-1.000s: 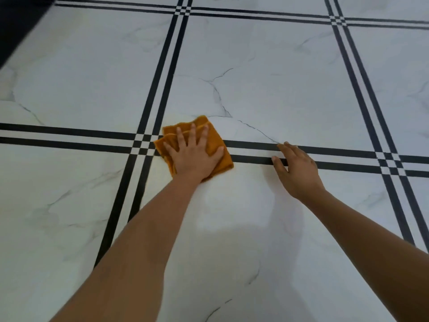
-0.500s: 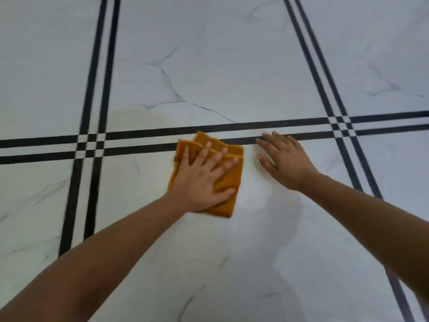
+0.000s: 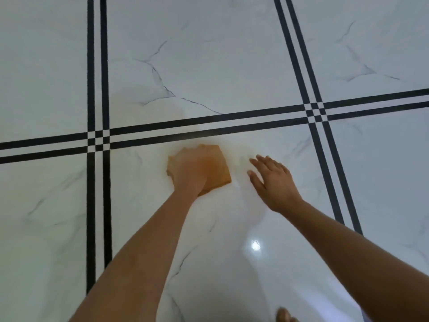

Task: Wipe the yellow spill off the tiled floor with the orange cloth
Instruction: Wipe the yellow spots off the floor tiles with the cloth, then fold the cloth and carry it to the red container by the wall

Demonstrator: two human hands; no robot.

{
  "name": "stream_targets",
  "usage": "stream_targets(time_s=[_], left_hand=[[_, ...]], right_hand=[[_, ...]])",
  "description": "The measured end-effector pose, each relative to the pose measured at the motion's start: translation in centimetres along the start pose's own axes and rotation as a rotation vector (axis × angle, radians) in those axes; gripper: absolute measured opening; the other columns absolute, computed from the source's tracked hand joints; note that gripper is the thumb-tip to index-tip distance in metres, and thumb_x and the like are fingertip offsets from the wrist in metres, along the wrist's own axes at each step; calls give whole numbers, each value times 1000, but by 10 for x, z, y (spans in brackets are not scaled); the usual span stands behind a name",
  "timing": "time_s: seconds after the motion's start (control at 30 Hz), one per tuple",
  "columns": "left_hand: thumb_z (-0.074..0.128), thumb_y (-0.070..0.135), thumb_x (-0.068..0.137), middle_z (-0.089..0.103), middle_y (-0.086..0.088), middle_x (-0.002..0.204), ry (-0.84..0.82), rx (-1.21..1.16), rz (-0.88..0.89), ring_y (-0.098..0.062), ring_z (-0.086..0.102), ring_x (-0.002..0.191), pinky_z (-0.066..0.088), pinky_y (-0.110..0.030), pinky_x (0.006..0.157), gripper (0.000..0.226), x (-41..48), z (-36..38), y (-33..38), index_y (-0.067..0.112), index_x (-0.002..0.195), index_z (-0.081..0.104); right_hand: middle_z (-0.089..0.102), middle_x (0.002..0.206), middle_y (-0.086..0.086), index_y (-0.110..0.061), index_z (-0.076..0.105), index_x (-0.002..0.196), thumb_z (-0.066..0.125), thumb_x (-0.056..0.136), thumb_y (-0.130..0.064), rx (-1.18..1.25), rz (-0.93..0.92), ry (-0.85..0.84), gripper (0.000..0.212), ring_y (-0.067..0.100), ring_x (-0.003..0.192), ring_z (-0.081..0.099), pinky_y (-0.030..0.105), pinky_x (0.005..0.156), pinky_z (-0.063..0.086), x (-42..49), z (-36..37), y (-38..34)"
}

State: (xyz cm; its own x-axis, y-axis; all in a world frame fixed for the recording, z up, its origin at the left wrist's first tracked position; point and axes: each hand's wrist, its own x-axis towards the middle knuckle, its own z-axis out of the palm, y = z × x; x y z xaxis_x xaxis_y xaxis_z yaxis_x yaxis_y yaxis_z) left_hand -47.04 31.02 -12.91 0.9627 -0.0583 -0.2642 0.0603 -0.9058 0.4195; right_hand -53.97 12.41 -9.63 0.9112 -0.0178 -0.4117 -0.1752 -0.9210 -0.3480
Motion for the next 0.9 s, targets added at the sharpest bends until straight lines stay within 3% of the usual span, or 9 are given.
stream_targets(time_s=[0.2, 0.47, 0.57, 0.7, 0.9], left_hand=[[50, 32, 94, 60, -7, 118, -34, -266, -63, -24, 55, 109, 44, -41, 97, 32, -33, -76, 39, 12, 118, 57], [56, 25, 92, 61, -5, 112, -25, -678, -154, -16, 55, 99, 43, -24, 81, 27, -115, -274, 170, 10, 115, 59], [56, 27, 92, 59, -2, 111, -19, -798, -207, -15, 54, 97, 43, -24, 79, 28, -159, -372, 235, 12, 116, 58], [58, 32, 90, 58, -2, 116, 8, -988, -330, -20, 55, 103, 48, -32, 85, 33, -207, -481, 311, 16, 118, 56], [55, 42, 90, 60, -2, 118, 78, -1221, -387, -23, 56, 109, 48, -45, 93, 35, -237, -588, 374, 21, 116, 59]], right_hand=[[38, 148, 5, -16, 36, 142, 38, 98, -34, 285, 84, 21, 47, 21, 137, 32, 36, 112, 25, -37, -58, -51], [51, 137, 6, -16, 44, 136, 53, 93, -31, 497, 94, 95, 47, 23, 126, 46, 34, 103, 37, -114, -262, -124], [54, 131, 6, -15, 48, 133, 56, 91, -30, 625, 82, 119, 45, 23, 119, 51, 29, 95, 40, -160, -368, -161], [57, 126, 8, -14, 52, 129, 57, 91, -26, 669, 3, 140, 40, 24, 115, 53, 33, 93, 44, -219, -493, -199], [61, 123, 10, -15, 55, 127, 55, 92, -30, 693, -115, 23, 38, 27, 108, 58, 33, 91, 48, -260, -598, -236]])
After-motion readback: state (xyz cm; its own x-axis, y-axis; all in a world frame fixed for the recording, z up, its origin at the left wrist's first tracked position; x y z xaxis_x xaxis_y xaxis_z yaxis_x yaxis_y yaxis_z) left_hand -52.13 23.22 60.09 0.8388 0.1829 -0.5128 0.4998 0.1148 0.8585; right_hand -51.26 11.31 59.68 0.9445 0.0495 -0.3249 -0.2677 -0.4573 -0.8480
